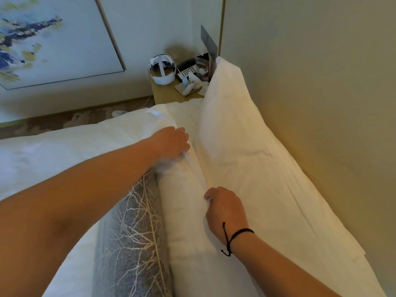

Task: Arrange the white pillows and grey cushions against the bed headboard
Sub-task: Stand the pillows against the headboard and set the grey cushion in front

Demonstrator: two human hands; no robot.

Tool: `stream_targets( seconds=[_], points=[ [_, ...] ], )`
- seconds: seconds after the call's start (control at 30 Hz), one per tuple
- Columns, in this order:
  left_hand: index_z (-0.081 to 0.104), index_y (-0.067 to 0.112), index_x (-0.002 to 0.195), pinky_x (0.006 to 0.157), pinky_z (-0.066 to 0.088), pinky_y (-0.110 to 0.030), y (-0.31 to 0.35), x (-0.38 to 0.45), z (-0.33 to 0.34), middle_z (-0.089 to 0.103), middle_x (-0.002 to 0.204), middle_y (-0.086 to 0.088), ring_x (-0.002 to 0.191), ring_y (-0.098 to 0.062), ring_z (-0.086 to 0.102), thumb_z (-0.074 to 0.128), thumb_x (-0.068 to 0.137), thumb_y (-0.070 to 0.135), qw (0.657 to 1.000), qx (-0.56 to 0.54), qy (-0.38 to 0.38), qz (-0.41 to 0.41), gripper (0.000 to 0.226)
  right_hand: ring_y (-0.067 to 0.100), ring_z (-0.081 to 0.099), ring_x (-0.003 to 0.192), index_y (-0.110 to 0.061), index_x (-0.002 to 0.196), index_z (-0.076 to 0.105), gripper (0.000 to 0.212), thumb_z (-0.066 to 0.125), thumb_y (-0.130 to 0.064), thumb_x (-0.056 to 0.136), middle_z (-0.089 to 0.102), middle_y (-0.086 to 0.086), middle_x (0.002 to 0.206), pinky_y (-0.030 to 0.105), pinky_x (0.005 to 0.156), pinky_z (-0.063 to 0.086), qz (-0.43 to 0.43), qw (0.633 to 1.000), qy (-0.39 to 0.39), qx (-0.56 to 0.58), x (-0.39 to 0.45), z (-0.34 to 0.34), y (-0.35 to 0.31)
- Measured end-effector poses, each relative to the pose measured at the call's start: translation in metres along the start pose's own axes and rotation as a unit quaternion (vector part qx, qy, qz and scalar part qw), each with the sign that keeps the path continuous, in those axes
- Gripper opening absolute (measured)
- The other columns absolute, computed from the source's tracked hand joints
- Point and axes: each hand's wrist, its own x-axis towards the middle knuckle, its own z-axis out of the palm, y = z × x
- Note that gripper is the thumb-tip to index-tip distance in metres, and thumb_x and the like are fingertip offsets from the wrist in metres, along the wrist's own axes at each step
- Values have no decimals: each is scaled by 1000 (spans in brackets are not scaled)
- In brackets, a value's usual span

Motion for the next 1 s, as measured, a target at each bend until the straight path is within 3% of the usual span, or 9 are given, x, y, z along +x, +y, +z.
stream_targets(
  seconds=[0.1,0.23,0.37,0.5,0.77,0.87,0.93,1.0],
  points=[
    [60,23,121,89,48,-37,-35,11,-2,52,123,-3,110,-22,49,50,96,31,995,44,-26,-88,28,17,57,91,-23,121,59,38,46,-5,90,60,-2,110,23,70,38,-5,1000,-19,-4,2,-2,3],
    [54,20,128,82,54,-43,-69,18,-5,37,144,-10,107,-30,58,54,95,17,981,-30,-66,-182,33,19,57,93,-23,118,59,38,47,-4,88,61,0,111,24,72,41,-7,998,-60,-5,7,-13,1],
    [56,13,122,75,51,-37,-90,32,2,49,129,-14,86,-25,55,52,95,11,965,-108,-32,-238,27,18,58,85,-20,100,62,32,46,0,82,63,0,97,25,64,39,3,997,-76,10,6,-19,4],
    [59,3,120,90,53,-45,-111,45,2,56,125,-16,104,-34,60,48,94,0,944,-154,0,-293,28,22,59,80,-16,93,61,29,44,4,79,63,2,87,27,63,42,-12,998,-54,16,1,-18,6],
    [59,-1,114,85,51,-45,-114,76,-25,58,119,-19,103,-38,60,41,98,7,926,-179,63,-326,26,20,47,65,-17,88,55,26,44,4,79,56,0,74,30,55,31,-61,998,13,3,-3,-21,10],
    [52,2,128,96,46,-53,-99,90,-21,41,145,-20,124,-43,48,37,99,8,914,-193,116,-337,34,20,44,65,-18,88,51,25,42,4,78,53,-1,74,27,50,25,-51,999,3,-16,-3,-25,12],
    [37,15,145,107,39,-56,-86,92,-19,14,162,-10,145,-39,23,49,98,10,926,-173,116,-315,49,22,44,67,-19,89,48,25,40,2,79,52,0,78,24,48,22,-44,998,-9,-40,-4,-25,11],
    [31,26,148,113,31,-58,-75,86,-14,8,164,-5,149,-34,10,55,97,16,943,-145,100,-282,58,22,44,69,-21,91,44,25,39,1,80,52,1,82,24,47,21,-36,998,-23,-56,-3,-23,9]
  ],
)
